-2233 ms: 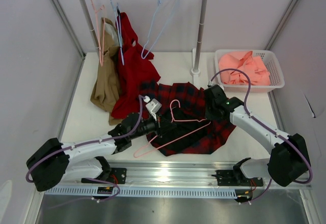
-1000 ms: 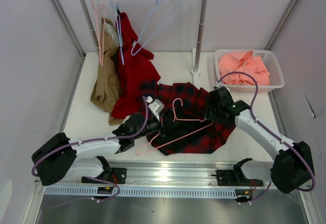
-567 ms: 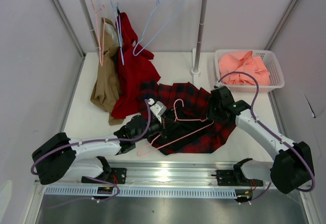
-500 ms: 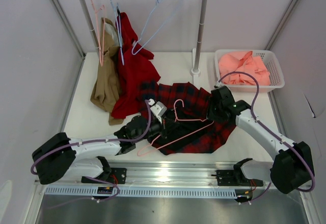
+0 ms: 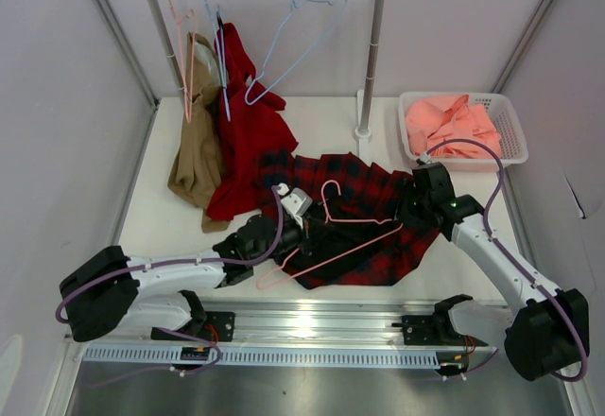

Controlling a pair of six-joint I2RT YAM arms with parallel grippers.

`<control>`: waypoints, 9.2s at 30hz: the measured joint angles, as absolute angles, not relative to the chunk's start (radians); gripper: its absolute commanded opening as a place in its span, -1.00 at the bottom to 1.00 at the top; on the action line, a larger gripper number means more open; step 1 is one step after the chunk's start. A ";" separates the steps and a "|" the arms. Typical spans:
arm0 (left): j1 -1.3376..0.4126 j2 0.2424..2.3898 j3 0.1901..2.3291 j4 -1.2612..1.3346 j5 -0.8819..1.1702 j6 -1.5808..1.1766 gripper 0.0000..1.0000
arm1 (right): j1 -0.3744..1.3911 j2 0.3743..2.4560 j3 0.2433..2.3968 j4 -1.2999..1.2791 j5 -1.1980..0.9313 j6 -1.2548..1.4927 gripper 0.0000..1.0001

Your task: Place the skirt on the hanger

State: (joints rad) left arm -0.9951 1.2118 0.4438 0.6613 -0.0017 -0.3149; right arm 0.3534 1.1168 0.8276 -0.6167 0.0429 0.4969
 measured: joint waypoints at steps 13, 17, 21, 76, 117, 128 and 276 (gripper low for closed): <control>-1.013 1.115 0.453 0.524 -0.053 -0.271 -1.00 | 0.340 1.066 0.782 -0.586 -0.009 0.505 -0.26; -1.014 1.013 0.471 0.402 -0.093 -0.258 -1.00 | 0.349 1.026 0.784 -0.587 0.001 0.504 -0.27; -1.013 0.959 0.534 0.266 -0.184 -0.255 -1.00 | 0.418 1.042 0.792 -0.611 0.055 0.504 -0.28; -1.013 0.935 0.707 -0.271 -0.102 -0.535 -1.00 | 0.691 1.476 1.027 -0.684 0.109 0.107 -0.22; -1.007 0.982 0.724 -0.227 -0.102 -0.535 -1.00 | 0.652 1.565 1.074 -0.675 0.110 0.081 -0.86; -0.988 1.009 0.724 -0.159 -0.114 -0.579 -1.00 | 0.645 1.525 1.071 -0.669 0.109 0.123 -0.65; -1.034 1.446 0.560 0.678 -0.207 -0.707 -1.00 | 0.558 1.397 0.947 -0.693 0.248 0.372 0.29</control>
